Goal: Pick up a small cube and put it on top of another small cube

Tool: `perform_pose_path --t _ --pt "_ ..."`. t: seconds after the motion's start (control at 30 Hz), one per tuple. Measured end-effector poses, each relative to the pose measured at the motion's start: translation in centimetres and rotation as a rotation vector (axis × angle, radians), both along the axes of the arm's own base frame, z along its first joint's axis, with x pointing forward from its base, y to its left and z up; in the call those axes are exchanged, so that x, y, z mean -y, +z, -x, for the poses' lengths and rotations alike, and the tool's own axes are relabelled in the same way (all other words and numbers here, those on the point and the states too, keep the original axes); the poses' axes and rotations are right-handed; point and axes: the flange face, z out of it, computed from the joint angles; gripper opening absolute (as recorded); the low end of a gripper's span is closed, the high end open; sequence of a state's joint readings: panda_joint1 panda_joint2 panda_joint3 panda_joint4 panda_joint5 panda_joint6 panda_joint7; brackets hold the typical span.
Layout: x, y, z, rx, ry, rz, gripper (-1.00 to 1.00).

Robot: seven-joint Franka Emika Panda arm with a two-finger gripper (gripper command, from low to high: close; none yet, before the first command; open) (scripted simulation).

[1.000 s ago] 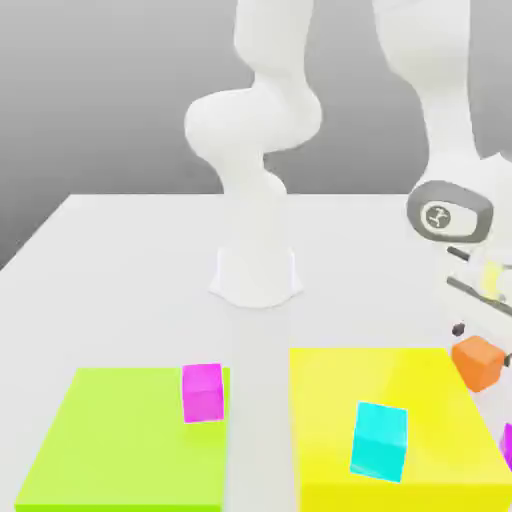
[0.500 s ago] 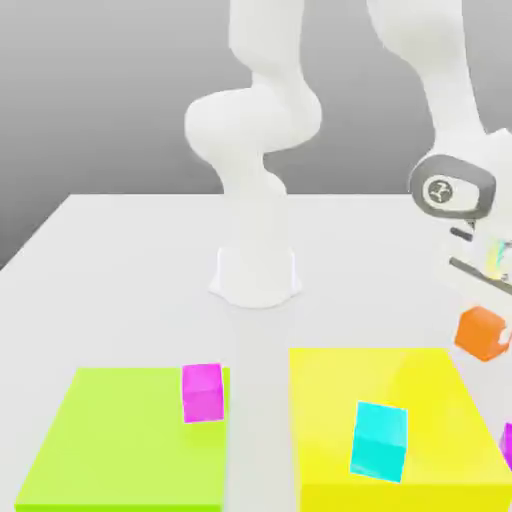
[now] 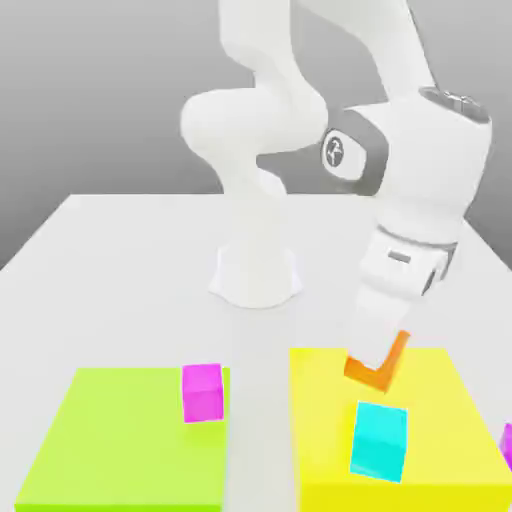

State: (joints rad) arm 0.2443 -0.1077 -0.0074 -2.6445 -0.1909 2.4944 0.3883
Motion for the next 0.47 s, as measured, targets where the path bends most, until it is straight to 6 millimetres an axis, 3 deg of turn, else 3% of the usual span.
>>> perform_pose_path --t 0.2,0.27,0.37,0.4,0.47 --pt "10.8 2.1 0.9 0.032 -0.523 -0.067 -1.0" --pt "14.5 0.9 1.6 0.044 -0.697 -0.098 -1.0" --pt "16.4 -2.6 2.1 0.05 -0.784 -0.111 -1.0" --pt "16.5 -3.2 2.2 0.051 -0.791 -0.111 1.0" --pt "16.5 -3.2 2.2 0.051 -0.791 -0.111 1.0"
